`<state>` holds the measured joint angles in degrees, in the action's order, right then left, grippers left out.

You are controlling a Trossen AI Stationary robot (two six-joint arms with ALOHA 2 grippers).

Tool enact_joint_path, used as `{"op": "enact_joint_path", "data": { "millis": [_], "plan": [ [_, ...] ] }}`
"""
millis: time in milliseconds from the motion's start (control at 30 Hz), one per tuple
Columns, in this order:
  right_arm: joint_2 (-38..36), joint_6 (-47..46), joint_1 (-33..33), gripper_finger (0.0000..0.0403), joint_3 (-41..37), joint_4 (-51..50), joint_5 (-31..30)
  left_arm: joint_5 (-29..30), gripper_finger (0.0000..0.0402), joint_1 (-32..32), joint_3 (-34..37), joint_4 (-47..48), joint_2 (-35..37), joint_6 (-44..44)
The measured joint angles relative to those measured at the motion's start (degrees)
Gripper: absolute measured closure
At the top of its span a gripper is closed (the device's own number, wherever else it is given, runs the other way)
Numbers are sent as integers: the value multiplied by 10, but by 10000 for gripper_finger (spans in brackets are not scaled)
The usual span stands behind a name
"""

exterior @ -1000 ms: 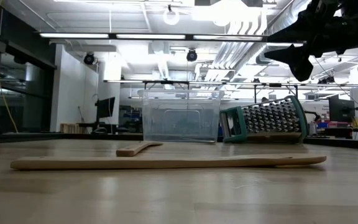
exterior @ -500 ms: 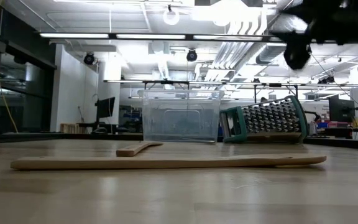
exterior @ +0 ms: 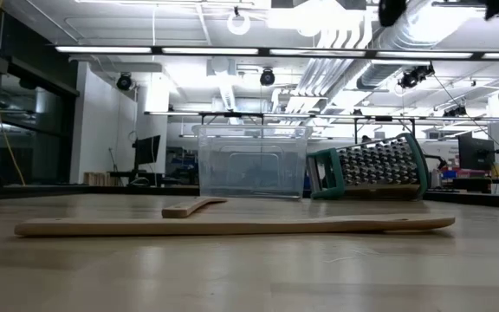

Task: Pick & Place Kitchen Items
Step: Put the brown spatula into the bottom right transparent bin

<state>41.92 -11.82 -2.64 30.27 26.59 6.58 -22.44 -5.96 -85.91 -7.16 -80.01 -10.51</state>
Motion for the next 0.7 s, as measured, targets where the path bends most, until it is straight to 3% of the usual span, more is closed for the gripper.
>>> {"op": "enact_joint_path", "data": {
  "millis": [133,267,500,700],
  "plan": [
    [57,76,22,211,56,-27,-40,0,311,0,0,0,0,0],
    [107,101,35,183,100,-32,-94,0,311,0,0,0,0,0],
    [182,101,61,104,167,-32,-93,17,311,0,0,3,0,18],
    [238,100,70,83,237,-33,-127,46,311,0,0,8,-4,55]
  ]
}}
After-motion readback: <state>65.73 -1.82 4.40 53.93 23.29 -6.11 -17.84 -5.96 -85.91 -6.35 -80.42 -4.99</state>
